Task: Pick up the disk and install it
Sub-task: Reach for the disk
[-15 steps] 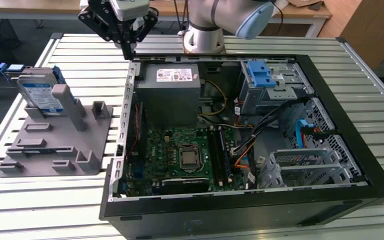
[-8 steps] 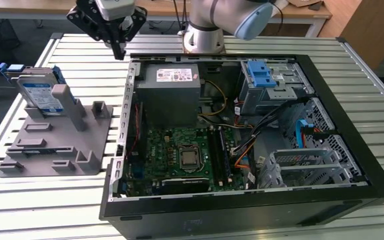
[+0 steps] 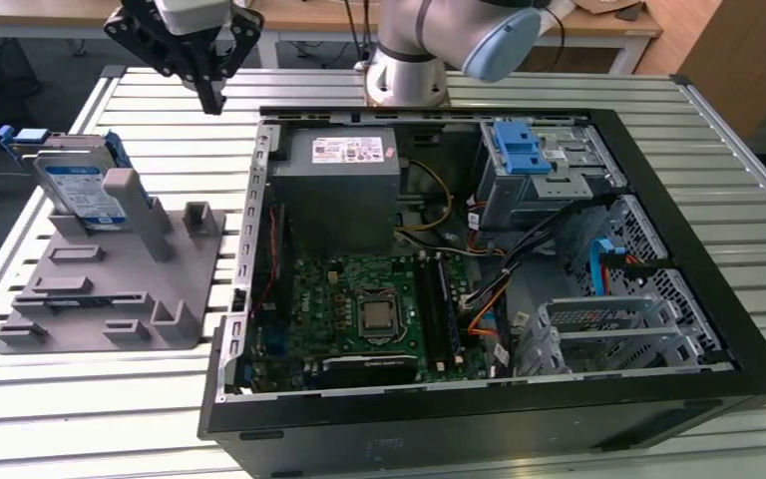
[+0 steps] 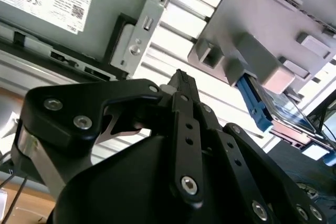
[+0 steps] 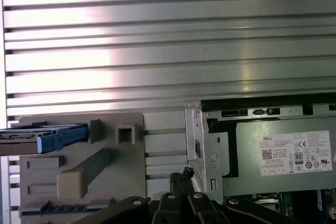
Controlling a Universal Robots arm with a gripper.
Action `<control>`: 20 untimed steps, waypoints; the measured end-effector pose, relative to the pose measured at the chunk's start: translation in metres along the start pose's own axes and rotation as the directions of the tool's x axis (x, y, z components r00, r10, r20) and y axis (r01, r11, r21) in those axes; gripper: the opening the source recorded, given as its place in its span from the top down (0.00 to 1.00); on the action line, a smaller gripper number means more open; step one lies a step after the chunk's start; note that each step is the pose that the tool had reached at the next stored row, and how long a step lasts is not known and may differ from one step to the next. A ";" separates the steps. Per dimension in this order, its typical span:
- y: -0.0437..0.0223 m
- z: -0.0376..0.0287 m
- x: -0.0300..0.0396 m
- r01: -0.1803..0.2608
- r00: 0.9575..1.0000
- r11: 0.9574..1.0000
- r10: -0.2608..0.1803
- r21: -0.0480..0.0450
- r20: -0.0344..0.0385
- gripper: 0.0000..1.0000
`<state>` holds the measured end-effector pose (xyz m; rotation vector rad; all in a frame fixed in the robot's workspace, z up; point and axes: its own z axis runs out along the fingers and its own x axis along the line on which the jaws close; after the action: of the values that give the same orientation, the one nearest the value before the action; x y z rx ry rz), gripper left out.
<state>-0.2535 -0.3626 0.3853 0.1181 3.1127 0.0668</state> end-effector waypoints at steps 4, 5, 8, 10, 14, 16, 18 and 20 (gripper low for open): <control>0.0002 0.0012 0.0175 0.000 1.000 1.000 0.000 0.000 0.000 0.89; 0.0004 0.0017 0.0216 0.000 1.000 1.000 0.000 0.000 0.000 0.89; 0.0012 0.0029 0.0337 0.000 1.000 1.000 0.000 0.000 0.000 0.89; 0.0019 0.0039 0.0420 0.000 1.000 1.000 0.000 0.000 0.000 0.89; 0.0045 0.0054 0.0551 0.000 1.000 1.000 0.000 0.000 -0.001 0.89; 0.0067 0.0065 0.0603 0.000 1.000 1.000 0.000 0.000 -0.003 0.89; 0.0095 0.0077 0.0653 0.000 1.000 1.000 0.000 0.000 -0.005 0.89; 0.0121 0.0091 0.0707 0.000 1.000 1.000 0.000 0.001 -0.007 0.89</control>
<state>-0.3228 -0.3448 0.3750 0.1186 3.1198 0.0664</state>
